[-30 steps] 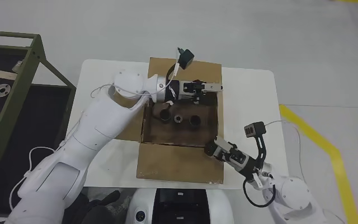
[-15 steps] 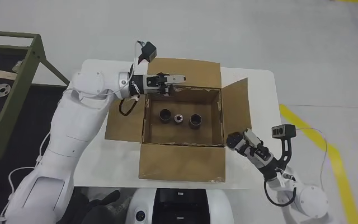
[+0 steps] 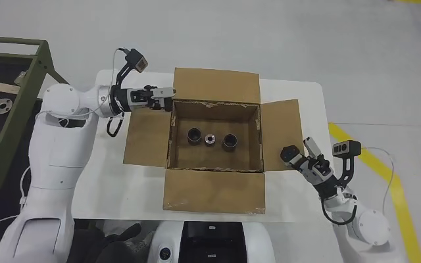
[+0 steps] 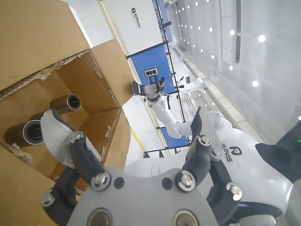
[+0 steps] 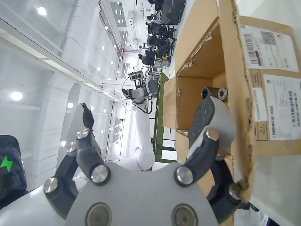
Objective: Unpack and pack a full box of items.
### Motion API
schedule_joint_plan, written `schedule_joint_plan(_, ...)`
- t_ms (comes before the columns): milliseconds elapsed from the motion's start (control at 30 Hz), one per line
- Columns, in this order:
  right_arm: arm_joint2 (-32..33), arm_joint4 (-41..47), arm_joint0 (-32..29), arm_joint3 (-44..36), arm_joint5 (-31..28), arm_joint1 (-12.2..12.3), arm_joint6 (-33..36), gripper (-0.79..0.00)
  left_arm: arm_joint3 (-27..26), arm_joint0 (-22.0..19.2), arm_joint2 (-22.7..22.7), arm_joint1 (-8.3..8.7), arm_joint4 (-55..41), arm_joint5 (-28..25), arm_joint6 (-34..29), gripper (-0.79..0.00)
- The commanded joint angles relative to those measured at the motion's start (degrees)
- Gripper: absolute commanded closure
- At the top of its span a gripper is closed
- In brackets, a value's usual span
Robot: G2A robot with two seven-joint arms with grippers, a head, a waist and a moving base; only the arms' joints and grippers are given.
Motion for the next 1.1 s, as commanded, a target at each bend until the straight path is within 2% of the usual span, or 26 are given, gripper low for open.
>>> schedule_joint_plan(0,-0.18,-0.17,0.95,0.88,0.71,-0.01,-0.2,-0.785,0.03,0.15,-1.71,0.41,0.71,0.18,-0.17,-0.785)
schedule_joint_plan(200,-1.55,-0.63,3.15,2.87,1.31,-0.22,-1.75,-0.785,-0.44,1.73,-7.1,1.7,2.34,2.31,0.0,-0.785)
schedule_joint_plan(367,-2.93,-3.18,4.15,4.01,-0.27,-0.53,-5.25,-0.785,1.7,1.74,-9.86,2.39,0.61,5.78,0.04,-0.785)
schedule_joint_plan(700,-5.45,-7.28,5.9,6.2,1.95,-1.16,-12.73,-0.785,4.05,2.09,-13.04,3.55,-0.79,6.31,-1.3,-0.785)
schedule_joint_plan(1067,-8.11,-11.57,8.06,8.27,4.38,-1.86,-19.06,-0.785,4.11,2.18,-13.2,3.62,-0.83,6.34,-1.27,-0.785)
